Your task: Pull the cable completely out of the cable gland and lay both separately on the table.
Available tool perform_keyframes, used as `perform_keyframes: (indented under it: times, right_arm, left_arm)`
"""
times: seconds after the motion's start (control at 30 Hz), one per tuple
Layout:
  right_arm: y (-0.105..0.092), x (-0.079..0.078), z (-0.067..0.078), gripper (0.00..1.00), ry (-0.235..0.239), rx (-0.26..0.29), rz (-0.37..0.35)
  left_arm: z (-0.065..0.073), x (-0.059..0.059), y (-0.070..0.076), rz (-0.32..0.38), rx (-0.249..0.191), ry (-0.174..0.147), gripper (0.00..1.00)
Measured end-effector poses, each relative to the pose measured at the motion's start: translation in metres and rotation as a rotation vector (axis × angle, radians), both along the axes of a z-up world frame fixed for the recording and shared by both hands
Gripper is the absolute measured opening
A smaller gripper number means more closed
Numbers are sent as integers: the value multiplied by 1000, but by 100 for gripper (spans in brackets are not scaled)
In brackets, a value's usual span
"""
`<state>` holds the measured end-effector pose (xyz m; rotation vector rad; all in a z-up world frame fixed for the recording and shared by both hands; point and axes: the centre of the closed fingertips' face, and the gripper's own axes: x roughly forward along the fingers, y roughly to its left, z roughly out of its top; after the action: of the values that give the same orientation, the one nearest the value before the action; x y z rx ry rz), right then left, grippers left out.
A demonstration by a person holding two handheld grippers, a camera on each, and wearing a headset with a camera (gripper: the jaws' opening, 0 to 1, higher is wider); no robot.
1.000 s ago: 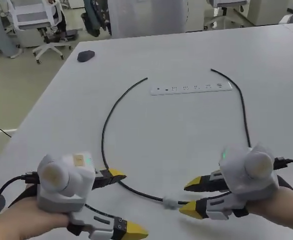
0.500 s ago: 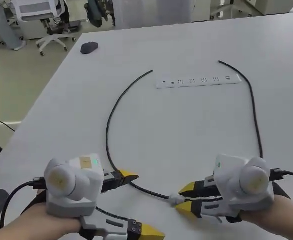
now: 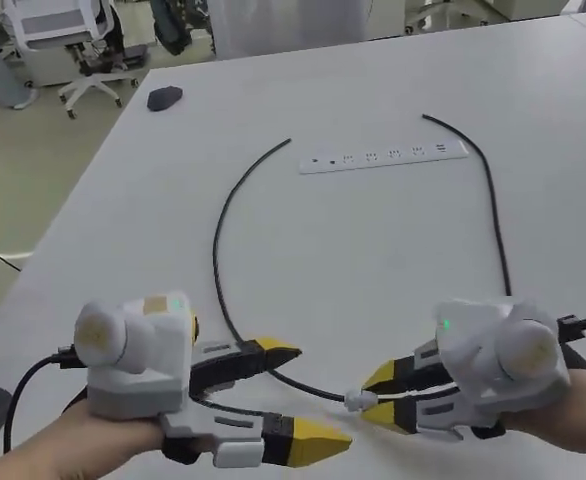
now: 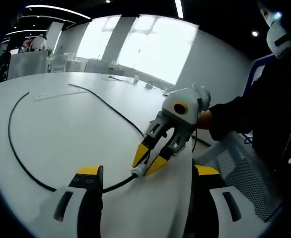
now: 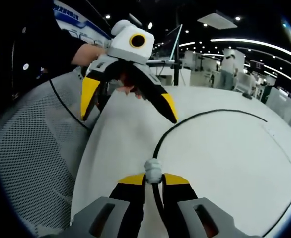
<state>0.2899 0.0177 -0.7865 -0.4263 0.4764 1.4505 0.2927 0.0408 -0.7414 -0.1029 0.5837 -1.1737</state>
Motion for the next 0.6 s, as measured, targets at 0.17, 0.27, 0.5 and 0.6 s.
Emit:
perform_keyframes:
  times: [0.17, 0.27, 0.5, 0.6]
  right_arm:
    - [-12, -18, 20, 8, -47, 32, 64]
    - [-18, -25, 23, 8, -54, 40, 74]
    - [-20, -37, 29, 8, -70, 53, 72]
    - [-19, -37, 32, 8, -96, 57, 73]
  left_arm:
    - [2, -14, -22, -104, -52, 30, 50]
    - [1, -21, -32, -138, -83, 82, 33]
    - [-3, -33, -49, -198, -114, 112, 42]
    - [-4, -35, -51, -216, -108, 88, 31]
